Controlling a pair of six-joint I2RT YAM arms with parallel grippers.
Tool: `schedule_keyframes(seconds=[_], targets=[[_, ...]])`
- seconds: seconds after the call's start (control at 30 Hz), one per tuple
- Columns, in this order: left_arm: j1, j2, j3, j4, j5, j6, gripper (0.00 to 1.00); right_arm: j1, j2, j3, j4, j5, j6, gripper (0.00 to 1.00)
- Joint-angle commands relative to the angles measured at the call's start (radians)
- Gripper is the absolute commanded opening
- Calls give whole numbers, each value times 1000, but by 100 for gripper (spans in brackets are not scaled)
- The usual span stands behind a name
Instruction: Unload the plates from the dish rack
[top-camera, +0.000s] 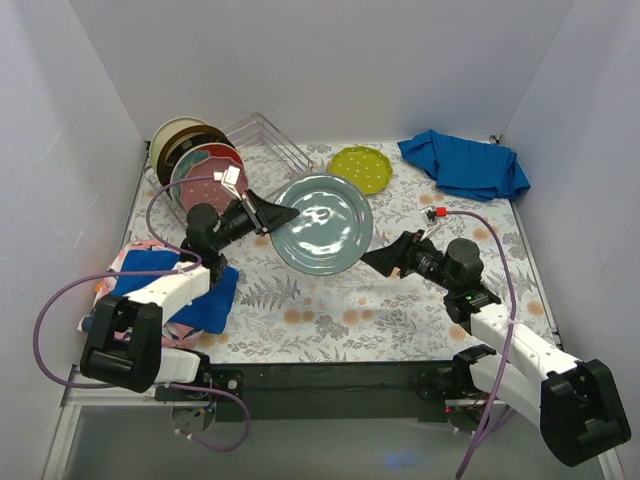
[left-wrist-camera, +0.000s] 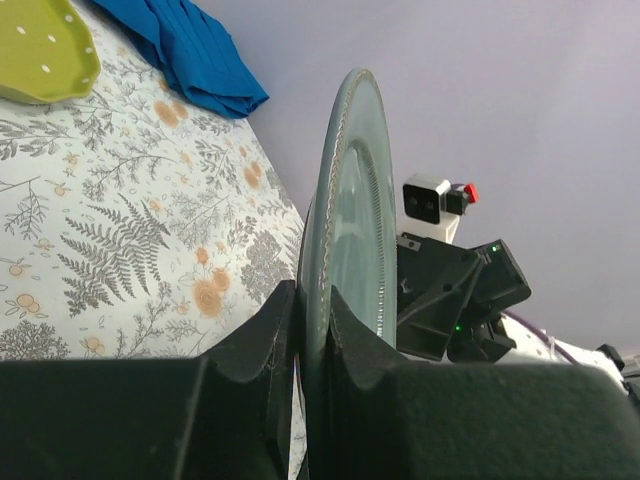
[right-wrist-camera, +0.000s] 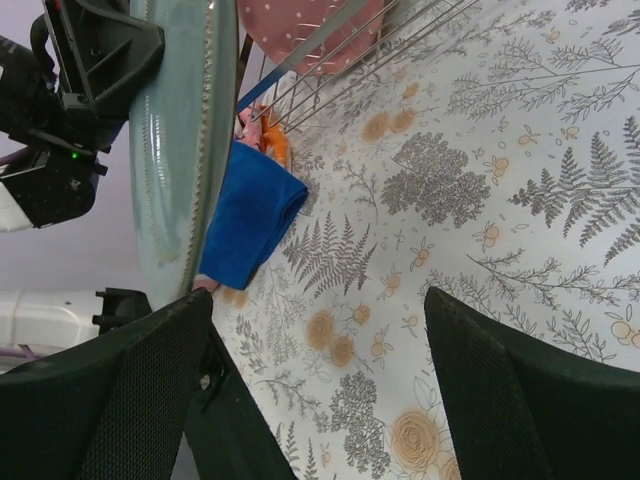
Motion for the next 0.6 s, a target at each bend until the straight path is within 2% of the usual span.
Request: schedule_keyframes(seconds=[0.0, 0.3, 0.5, 0.57], targets=[[-42, -30, -19, 191, -29, -63, 0, -1, 46, -19, 221, -44, 80, 90], [-55, 16, -59, 261, -40, -77, 0, 1, 76, -34, 287, -86, 96, 86], [-56, -31, -49, 205, -73, -48, 0, -63, -8, -80, 146, -15, 94, 89], [-55, -62, -52, 137, -101, -19, 0, -94, -37, -106, 125, 34, 97, 90]])
